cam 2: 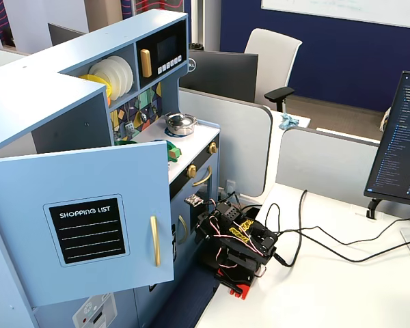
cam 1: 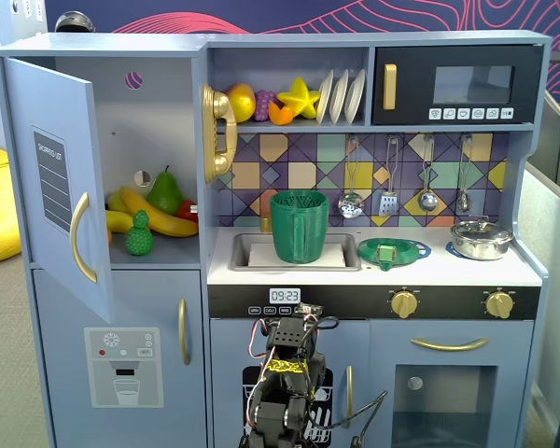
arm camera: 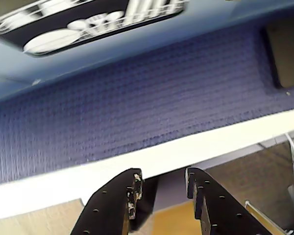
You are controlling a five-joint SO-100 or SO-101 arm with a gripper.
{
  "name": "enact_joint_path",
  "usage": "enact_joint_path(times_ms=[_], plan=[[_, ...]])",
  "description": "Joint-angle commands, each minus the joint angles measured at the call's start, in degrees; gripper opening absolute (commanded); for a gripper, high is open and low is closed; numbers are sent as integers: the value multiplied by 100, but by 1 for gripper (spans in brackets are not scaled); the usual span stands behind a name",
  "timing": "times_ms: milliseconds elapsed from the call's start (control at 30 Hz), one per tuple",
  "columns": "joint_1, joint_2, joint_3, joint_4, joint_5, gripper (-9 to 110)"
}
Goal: Pick up the green pineapple from the left cabinet and place it in the green recipient
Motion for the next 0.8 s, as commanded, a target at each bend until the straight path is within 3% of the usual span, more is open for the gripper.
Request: enact_joint_path(times_ms=[0,233,500,767], plan=[[-712,-53,0,404,-35,0],[-2672,-1099,-1626,-1863,334,0],[-4043,-2751,-4781,-3226,-1345,1],[-4245,-3278,-5414,-4509,-237,38]])
